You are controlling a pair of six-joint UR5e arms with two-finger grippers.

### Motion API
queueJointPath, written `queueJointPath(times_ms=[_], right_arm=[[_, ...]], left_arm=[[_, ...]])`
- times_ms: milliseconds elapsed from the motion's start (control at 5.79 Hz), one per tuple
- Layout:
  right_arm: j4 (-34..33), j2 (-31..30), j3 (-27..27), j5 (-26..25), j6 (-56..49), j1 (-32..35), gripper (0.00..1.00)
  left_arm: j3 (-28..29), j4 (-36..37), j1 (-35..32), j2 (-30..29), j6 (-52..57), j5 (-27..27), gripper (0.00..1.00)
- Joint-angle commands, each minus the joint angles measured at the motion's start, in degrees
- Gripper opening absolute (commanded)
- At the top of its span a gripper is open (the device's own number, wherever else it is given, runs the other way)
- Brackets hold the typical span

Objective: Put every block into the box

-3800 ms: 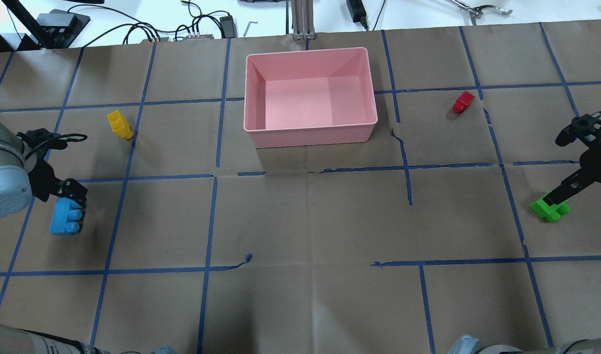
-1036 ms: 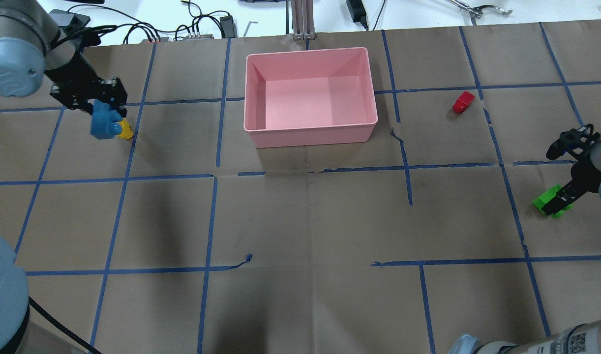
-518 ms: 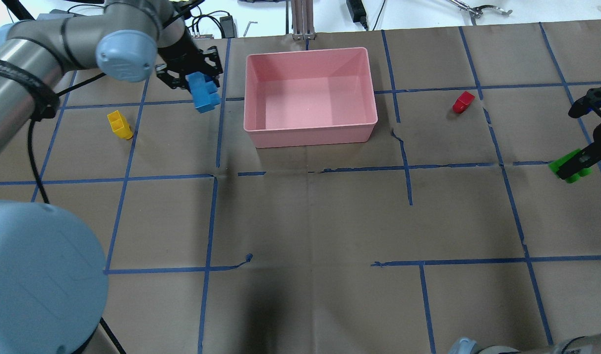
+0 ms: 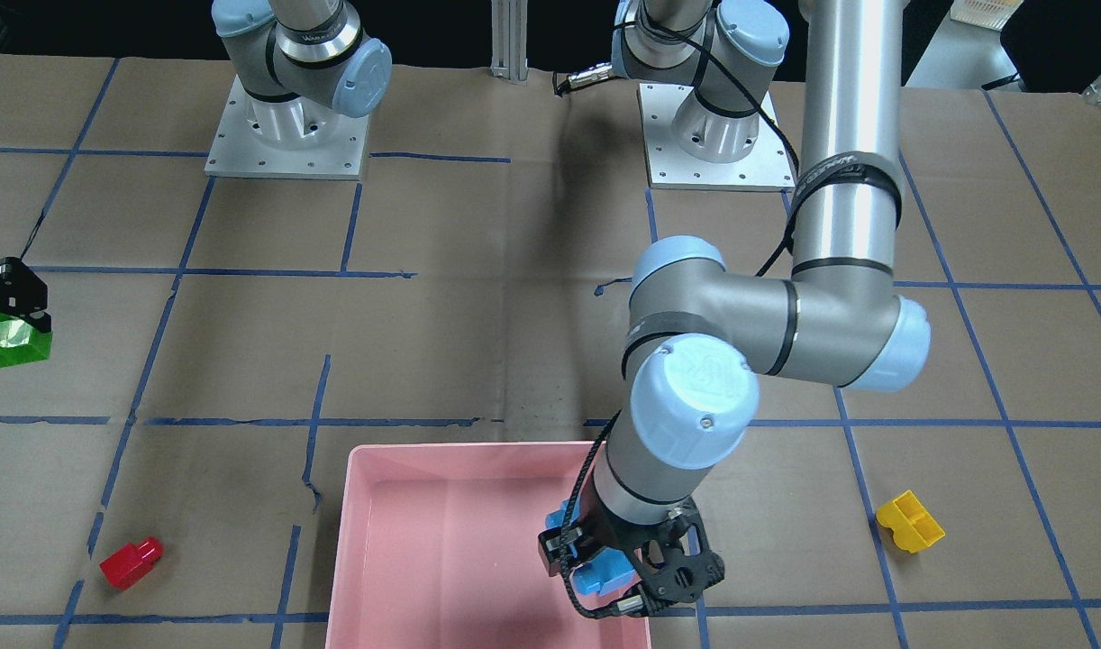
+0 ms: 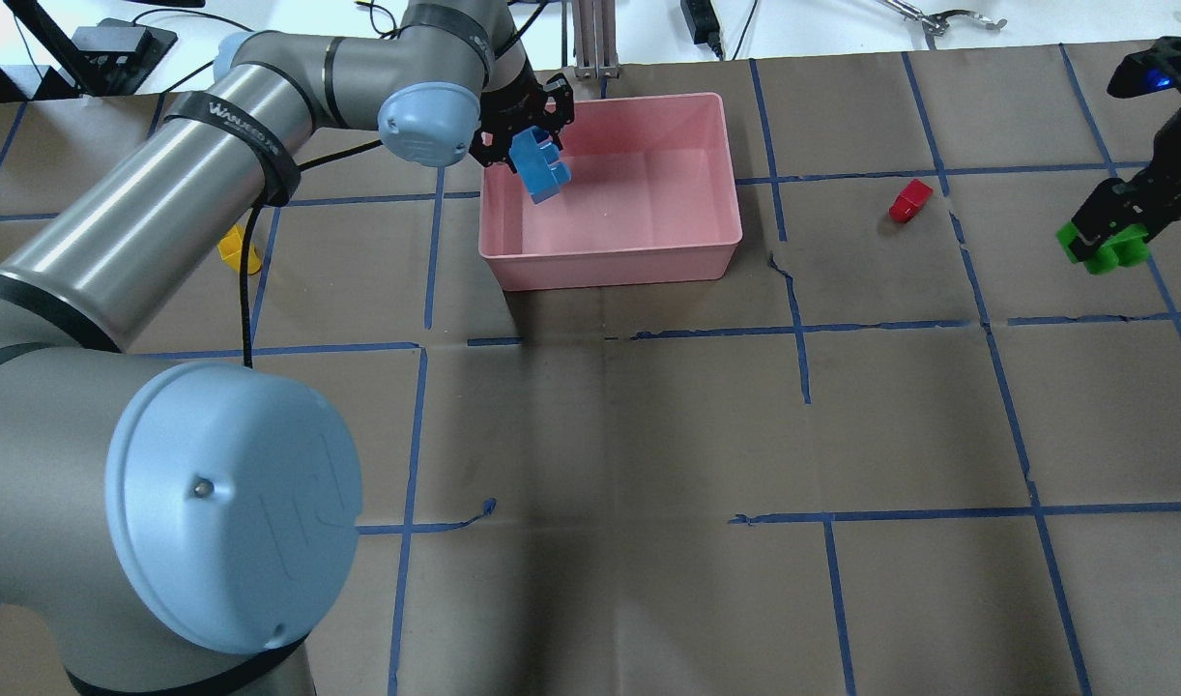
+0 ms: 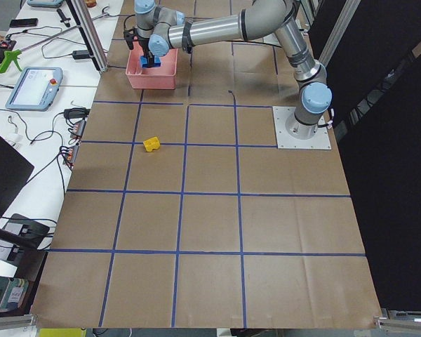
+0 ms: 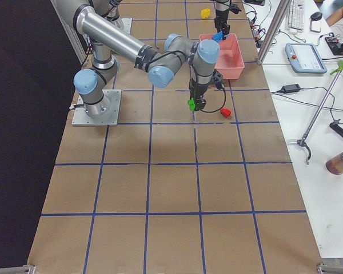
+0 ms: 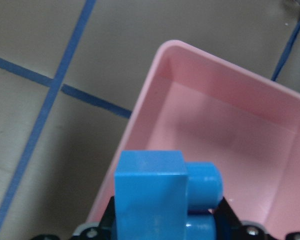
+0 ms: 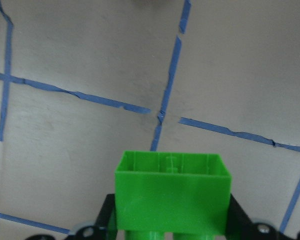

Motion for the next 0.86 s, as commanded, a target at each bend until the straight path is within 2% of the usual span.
queueJointPath(times_ms=[0, 345, 518, 691], right_arm=[[4.46, 0.03, -3.56, -0.27, 17.25, 9.8, 0.49], [4.11, 0.47, -3.73, 0.52, 32.3, 18.34, 0.49], [3.5, 1.08, -4.17, 1.57, 34.89, 19.95, 0.49], [3.41, 3.61, -7.39, 3.76, 35.87, 20.66, 0.49]], left_arm=[[-0.08, 1.61, -1.07, -1.69, -0.42, 0.01, 0.99], [0.27, 1.52, -0.98, 0.15, -0.5, 0.01, 0.99], [-0.6, 0.82, -0.2, 2.68, -0.42, 0.1, 0.99], [-0.87, -3.1, 3.38, 4.44, 0.46, 0.45, 0.99]])
